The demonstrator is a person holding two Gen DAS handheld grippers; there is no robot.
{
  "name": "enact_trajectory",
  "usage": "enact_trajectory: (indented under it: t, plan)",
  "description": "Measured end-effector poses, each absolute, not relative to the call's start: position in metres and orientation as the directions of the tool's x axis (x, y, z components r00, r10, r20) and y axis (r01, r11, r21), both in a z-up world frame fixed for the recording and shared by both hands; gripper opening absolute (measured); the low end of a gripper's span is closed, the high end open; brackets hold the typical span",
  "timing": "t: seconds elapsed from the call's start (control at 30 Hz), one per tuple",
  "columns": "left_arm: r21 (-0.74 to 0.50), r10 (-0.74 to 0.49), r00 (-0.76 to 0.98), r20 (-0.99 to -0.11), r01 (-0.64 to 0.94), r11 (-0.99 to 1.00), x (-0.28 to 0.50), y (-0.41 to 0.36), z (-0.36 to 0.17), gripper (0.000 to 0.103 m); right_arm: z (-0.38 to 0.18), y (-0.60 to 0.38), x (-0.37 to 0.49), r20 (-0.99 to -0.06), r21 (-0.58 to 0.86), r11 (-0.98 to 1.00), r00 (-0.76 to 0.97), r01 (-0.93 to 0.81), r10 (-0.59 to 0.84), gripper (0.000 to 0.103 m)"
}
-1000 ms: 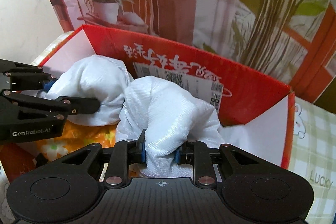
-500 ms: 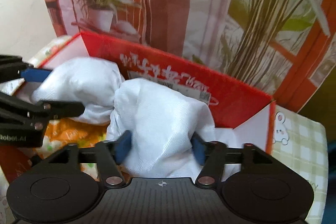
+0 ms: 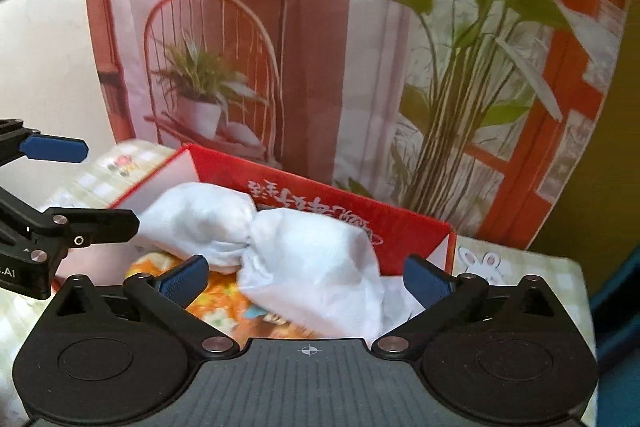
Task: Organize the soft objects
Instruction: 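Open both tools to release the white bundle into the box, then move both tools back to the black eye mask on the table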
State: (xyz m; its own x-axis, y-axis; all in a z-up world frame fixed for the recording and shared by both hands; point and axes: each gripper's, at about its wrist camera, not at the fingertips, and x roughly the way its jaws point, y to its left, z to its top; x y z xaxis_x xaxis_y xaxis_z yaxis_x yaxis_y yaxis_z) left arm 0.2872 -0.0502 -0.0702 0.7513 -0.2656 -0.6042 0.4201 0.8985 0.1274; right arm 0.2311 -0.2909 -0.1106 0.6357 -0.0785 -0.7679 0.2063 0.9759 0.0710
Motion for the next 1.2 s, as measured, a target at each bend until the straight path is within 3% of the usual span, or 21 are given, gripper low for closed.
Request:
enact_trajectory:
  t: [0.33, 0.73, 0.93, 1.2]
  plan:
    - [0.142, -0.249, 0.787, -0.565, 0.39, 0.91, 0.227, -0.044, -0.054, 0.103, -0.089, -0.26, 0.172, -0.703, 0.131, 0.956, 0.705, 0.261, -0.096, 0.103]
    - [0.104, -0.206, 0.793, -0.574, 0.32, 0.942, 0.163, -0.014, -0.093, 0.103, -0.097, -0.223, 0.092, -0.608, 0.166, 0.938, 0.78, 0.306, -0.147, 0.103]
    - [0.107, -0.186, 0.76, -0.623, 0.318, 0.942, 0.152, -0.011, -0.127, 0.103, -0.129, -0.213, 0.069, -0.621, 0.197, 0.92, 0.769, 0.34, -0.151, 0.103]
    - [0.045, -0.193, 0.68, -0.707, 0.316, 0.948, 0.149, -0.002, -0.171, 0.103, -0.187, -0.187, 0.056, -0.72, 0.133, 0.926, 0.677, 0.352, -0.154, 0.103]
